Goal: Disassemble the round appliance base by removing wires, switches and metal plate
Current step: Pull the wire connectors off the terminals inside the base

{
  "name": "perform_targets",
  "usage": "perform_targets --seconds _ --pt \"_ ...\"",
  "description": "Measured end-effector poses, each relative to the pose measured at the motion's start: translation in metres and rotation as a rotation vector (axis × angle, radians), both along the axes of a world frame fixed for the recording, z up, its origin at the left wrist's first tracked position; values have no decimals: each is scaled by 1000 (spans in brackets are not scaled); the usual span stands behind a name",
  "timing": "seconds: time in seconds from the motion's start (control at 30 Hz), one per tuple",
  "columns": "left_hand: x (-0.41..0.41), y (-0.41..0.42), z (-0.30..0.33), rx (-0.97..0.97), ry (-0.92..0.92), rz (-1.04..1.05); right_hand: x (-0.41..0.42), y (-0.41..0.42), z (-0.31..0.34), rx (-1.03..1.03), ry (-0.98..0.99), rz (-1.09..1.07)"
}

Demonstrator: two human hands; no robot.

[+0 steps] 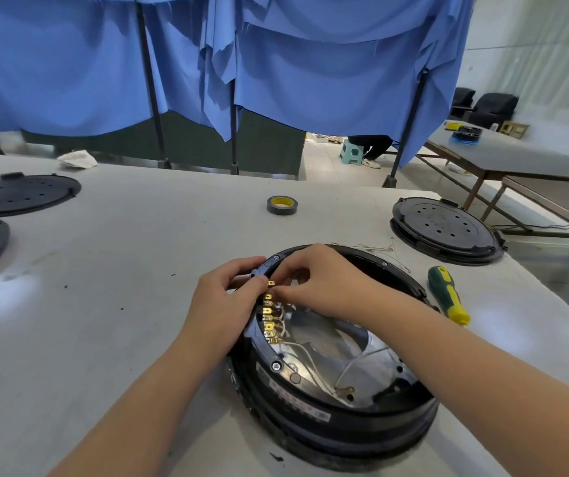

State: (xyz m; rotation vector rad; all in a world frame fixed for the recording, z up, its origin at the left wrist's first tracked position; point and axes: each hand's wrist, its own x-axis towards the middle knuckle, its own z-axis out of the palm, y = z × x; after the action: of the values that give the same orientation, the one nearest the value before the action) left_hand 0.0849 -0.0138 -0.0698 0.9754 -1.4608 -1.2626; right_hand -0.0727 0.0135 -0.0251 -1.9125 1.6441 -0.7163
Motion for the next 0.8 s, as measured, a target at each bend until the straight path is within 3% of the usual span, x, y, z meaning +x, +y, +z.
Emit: perform_targets --seconds 0.8 --pt "0 2 0 29 43 -16 4 2 4 -45 93 -5"
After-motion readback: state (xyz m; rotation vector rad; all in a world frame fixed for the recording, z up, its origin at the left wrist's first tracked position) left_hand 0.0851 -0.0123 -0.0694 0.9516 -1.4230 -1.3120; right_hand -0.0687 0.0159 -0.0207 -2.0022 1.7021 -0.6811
